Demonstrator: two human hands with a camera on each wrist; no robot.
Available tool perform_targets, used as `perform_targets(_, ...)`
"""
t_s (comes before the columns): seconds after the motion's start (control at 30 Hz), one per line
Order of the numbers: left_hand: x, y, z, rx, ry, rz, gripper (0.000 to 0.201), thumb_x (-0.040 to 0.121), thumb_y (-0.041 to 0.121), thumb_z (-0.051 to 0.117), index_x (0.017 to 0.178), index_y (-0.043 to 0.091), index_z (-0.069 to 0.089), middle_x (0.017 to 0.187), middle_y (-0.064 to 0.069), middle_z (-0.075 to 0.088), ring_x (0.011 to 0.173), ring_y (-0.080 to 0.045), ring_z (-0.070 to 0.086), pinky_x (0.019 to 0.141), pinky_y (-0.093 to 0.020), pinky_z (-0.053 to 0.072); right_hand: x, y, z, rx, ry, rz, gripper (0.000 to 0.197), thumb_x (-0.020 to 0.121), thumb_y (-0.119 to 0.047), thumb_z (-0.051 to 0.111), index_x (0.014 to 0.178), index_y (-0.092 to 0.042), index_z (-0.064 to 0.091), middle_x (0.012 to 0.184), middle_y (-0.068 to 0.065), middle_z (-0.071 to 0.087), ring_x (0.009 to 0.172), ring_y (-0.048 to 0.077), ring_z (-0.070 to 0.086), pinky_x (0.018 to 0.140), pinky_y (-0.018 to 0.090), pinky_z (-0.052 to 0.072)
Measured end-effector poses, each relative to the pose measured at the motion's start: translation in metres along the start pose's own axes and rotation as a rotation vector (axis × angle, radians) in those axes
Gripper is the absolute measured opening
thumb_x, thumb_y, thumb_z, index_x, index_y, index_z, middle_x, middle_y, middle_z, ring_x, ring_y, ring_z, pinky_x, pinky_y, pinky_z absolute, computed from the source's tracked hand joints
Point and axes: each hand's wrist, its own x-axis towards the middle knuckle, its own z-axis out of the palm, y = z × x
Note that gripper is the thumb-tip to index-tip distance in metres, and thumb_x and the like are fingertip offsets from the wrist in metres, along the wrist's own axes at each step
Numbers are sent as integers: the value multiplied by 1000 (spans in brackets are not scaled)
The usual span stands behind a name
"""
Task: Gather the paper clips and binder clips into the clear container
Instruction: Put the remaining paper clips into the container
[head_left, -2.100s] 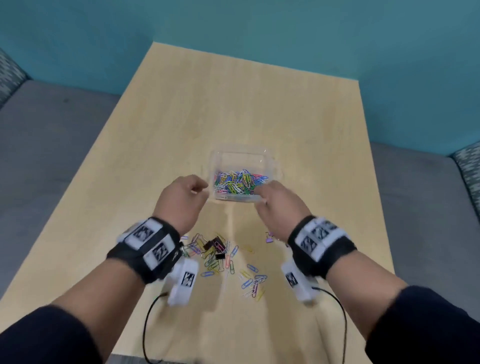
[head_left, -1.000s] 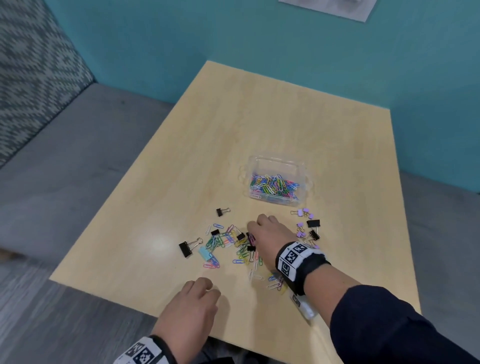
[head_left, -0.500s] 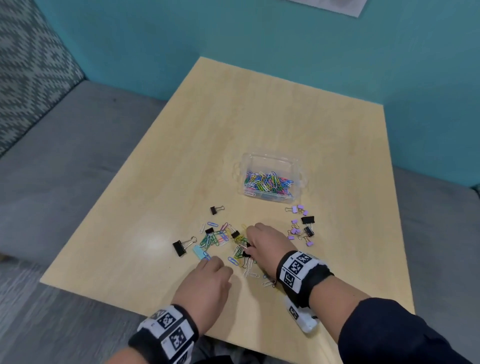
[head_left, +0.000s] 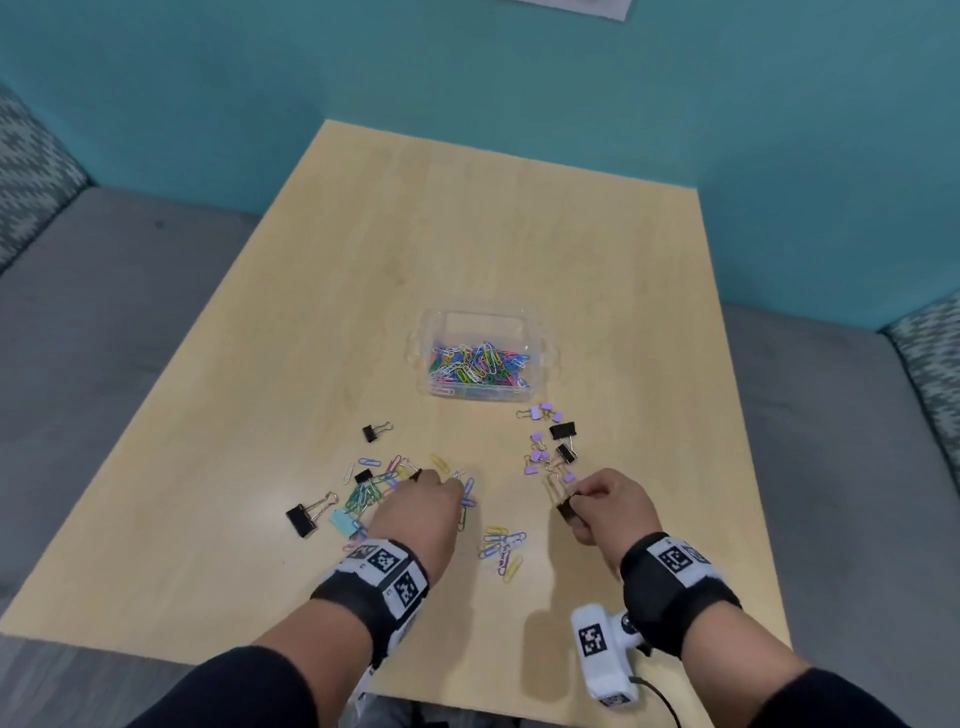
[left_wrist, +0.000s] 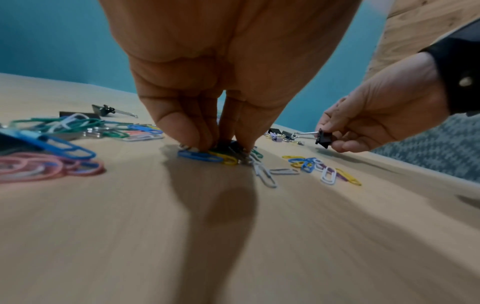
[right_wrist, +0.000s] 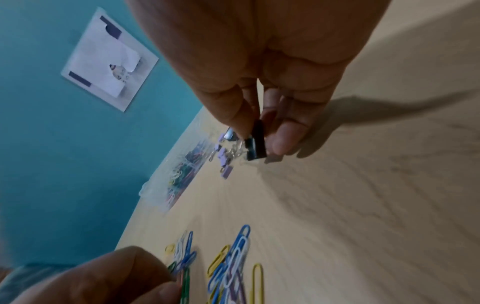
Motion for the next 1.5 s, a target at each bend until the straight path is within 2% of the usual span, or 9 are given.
perform_targets(0.27, -8, 10, -6, -32, 78, 3, 17, 84, 13, 46, 99, 13, 52, 98, -9, 52, 89, -31, 53, 60, -34, 31, -18, 10, -20, -287, 140, -265, 8, 88, -19, 58, 94, -23, 61, 93, -6, 58, 80, 5, 55, 64, 20, 39)
perform_targets(0.4, -22, -1, -3, -549, 246, -47, 13, 84, 22, 54, 83, 19, 67, 82, 1, 55, 73, -19, 56, 62, -30, 40, -42, 23, -10, -451, 5, -511, 15, 90, -14, 55, 97, -25, 60, 95, -16, 50, 82, -1, 53, 69, 12, 38)
perform_targets(0.6, -45, -36, -18, -1511, 89, -484, 23, 88, 2, 48, 80, 7, 68, 52, -2, 52, 51, -20, 44, 43, -21, 31, -63, 45, 14, -803, -226, -724, 41, 92, -21, 46, 133, -22, 44, 130, -4, 42, 119, 14, 44, 95, 24, 41)
perform_targets(0.7, -58, -71, -18, -1373, 222, -542, 21, 87, 4, 51, 74, 11, 67, 51, 1, 56, 52, -21, 49, 46, -24, 34, -73, 48, 32, -902, -353, -733, 60, 95, -24, 40, 150, -19, 16, 157, 3, 8, 146, 19, 7, 116, 27, 15)
perform_targets(0.8, -76, -110, -13, -748, 301, -496, 15, 85, 16, 54, 74, 23, 62, 72, 1, 59, 63, -20, 56, 58, -32, 44, -81, 49, 49, -967, -447, -766, 66, 95, -30, 38, 151, -17, 6, 159, 4, -4, 146, 17, -11, 118, 31, -1)
perform_targets(0.93, -90, -138, 0, -416, 233, -519, 6, 87, 25, 52, 84, 21, 56, 82, 1, 48, 65, -19, 52, 60, -32, 43, -70, 35, 65, -988, -389, -885, 61, 93, -31, 44, 148, -14, 21, 155, 5, 16, 146, 22, 9, 116, 37, 21)
perform_targets(1.1, -89, -138, 10, -345, 338, -416, 7, 83, 18, 60, 87, 13, 60, 82, -4, 49, 69, -26, 50, 59, -35, 44, -45, -9, 97, -1102, -361, -923, 66, 97, -37, 41, 151, -12, 11, 160, 11, 4, 147, 25, -4, 118, 33, 3)
perform_targets(1.33, -71, -98, 5, -143, 319, -79, 27, 69, 18, 75, 93, 13, 64, 90, -4, 62, 79, -29, 53, 62, -36, 50, -51, 3, 98, -1258, -447, -866, 73, 94, -49, 32, 151, -18, -2, 160, 11, -1, 146, 27, -6, 119, 42, 10)
perform_targets(1.5, -57, -96, 6, -88, 244, -64, 27, 60, 20, 76, 81, 14, 60, 73, -4, 59, 67, -28, 50, 53, -34, 46, -66, 21, 81, -1278, -345, -1010, 62, 84, -48, 40, 137, -16, 39, 140, 10, 49, 131, 31, 44, 100, 43, 46)
